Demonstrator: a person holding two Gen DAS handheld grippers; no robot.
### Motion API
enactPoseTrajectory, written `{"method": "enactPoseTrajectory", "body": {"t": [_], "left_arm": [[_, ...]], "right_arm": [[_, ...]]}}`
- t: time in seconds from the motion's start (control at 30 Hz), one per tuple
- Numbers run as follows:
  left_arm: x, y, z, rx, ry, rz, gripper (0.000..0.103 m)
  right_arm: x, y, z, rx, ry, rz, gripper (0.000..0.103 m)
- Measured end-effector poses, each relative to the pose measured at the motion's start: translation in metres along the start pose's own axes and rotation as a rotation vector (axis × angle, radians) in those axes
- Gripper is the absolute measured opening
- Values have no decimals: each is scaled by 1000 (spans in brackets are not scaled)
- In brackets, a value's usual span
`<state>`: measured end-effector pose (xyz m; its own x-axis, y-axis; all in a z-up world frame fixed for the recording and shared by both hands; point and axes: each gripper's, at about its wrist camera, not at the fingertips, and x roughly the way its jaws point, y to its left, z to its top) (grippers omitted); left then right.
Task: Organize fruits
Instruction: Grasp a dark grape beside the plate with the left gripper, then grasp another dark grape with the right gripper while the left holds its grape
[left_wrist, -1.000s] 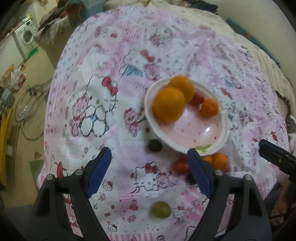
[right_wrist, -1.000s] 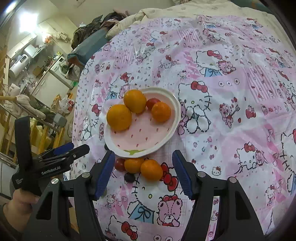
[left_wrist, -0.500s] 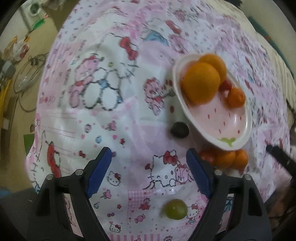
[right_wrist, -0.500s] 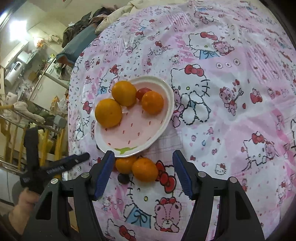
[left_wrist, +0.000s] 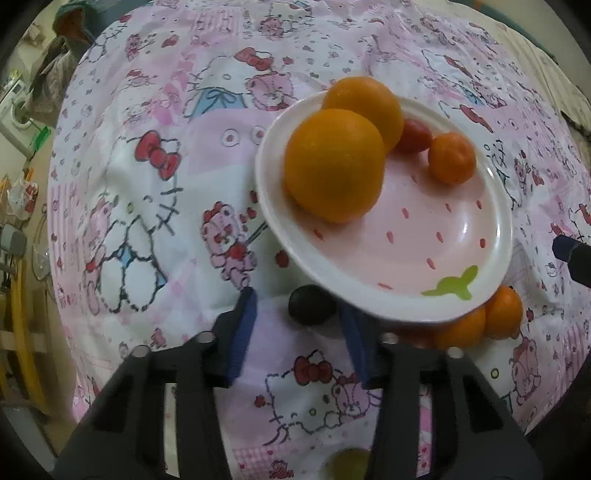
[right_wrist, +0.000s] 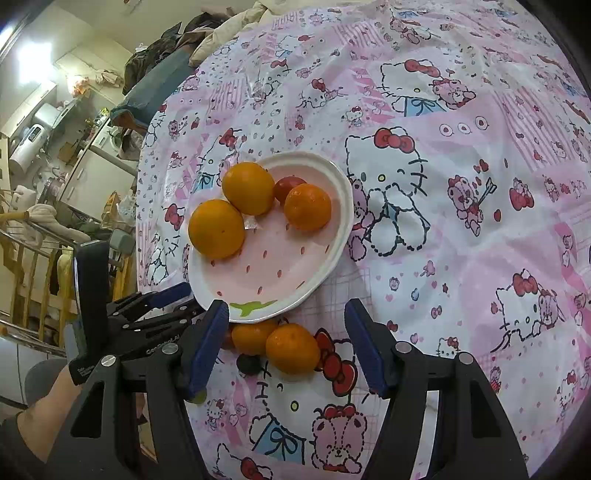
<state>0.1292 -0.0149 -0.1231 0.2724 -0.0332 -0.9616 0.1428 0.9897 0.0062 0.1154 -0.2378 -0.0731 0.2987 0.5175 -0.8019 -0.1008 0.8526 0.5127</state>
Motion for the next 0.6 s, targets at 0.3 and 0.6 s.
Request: {"method": "enactPoseTrajectory", "body": {"t": [0.3,0.6], "left_arm": [[4,-8,2,30,9,-20,20],[-30,19,-13,-119,-38,-26,20]], "right_arm": [[2,2,-1,-16,8,-20,68],[-2,7,-5,-9,13,-17,68]]}}
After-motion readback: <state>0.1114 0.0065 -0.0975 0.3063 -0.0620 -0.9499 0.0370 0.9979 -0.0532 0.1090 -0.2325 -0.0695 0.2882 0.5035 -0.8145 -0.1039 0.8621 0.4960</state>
